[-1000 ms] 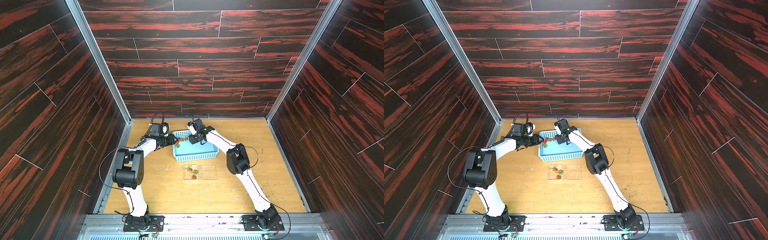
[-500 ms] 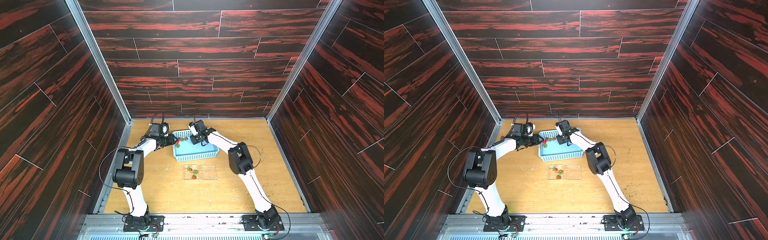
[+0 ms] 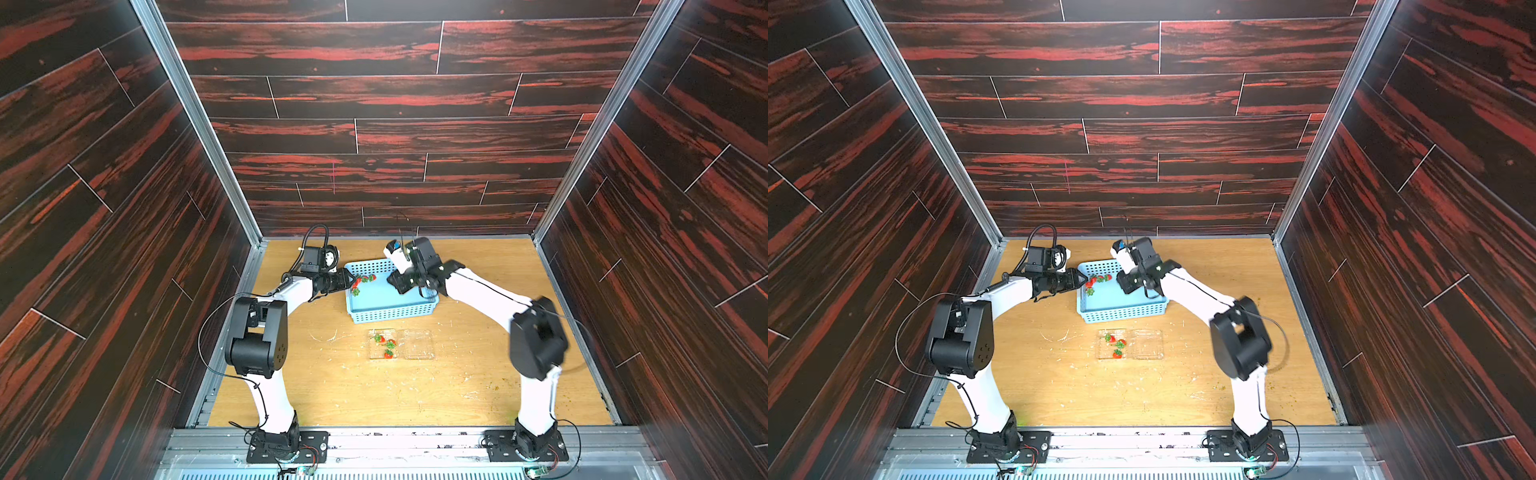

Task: Pack strawberries into containers
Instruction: Place the strawberry in the packing box.

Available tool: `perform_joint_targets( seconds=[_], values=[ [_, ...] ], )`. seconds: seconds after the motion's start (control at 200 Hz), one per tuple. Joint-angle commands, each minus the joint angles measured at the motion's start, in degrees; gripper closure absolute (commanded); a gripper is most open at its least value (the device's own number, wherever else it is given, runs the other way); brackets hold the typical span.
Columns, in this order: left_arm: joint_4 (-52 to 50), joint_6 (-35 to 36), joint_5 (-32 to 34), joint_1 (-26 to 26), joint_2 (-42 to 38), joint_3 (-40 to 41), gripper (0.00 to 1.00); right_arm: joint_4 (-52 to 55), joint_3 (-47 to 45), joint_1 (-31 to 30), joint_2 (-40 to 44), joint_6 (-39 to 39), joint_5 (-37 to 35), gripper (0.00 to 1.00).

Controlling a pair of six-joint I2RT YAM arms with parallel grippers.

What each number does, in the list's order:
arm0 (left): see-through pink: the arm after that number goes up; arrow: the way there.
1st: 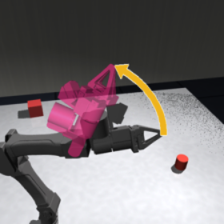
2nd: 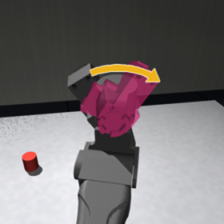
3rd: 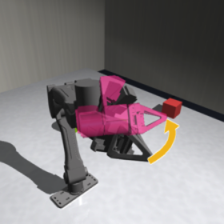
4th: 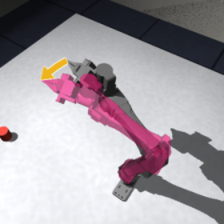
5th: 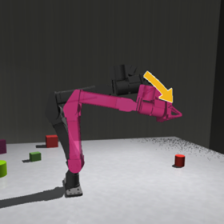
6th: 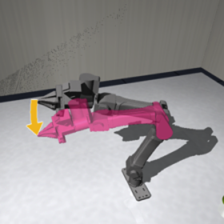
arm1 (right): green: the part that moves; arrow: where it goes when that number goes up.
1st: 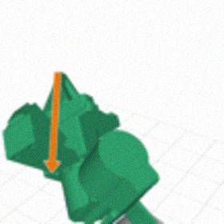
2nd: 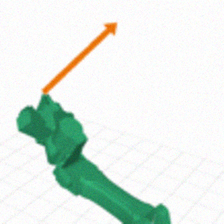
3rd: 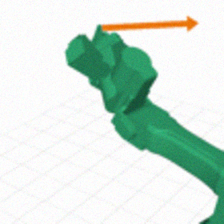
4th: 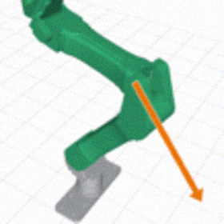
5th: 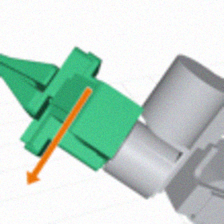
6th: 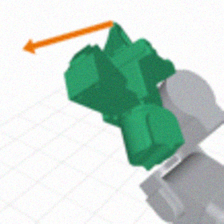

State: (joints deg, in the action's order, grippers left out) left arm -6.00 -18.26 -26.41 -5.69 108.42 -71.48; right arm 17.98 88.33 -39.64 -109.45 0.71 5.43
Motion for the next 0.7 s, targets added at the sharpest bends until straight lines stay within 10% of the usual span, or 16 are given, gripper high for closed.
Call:
perform_joint_targets(
  seconds=[0.0, 0.697],
  values=[
    [-0.9, 1.7, 0.6, -0.2, -2.0, -1.1, 0.53, 1.6, -7.4, -5.1, 3.2, 1.9, 5.3, 0.77],
    [-0.8, 1.7, 0.1, -0.1, -2.5, -1.2, 0.53, 3.9, -8.4, -8.5, 2.3, 3.0, -2.2, 0.46]
  ],
)
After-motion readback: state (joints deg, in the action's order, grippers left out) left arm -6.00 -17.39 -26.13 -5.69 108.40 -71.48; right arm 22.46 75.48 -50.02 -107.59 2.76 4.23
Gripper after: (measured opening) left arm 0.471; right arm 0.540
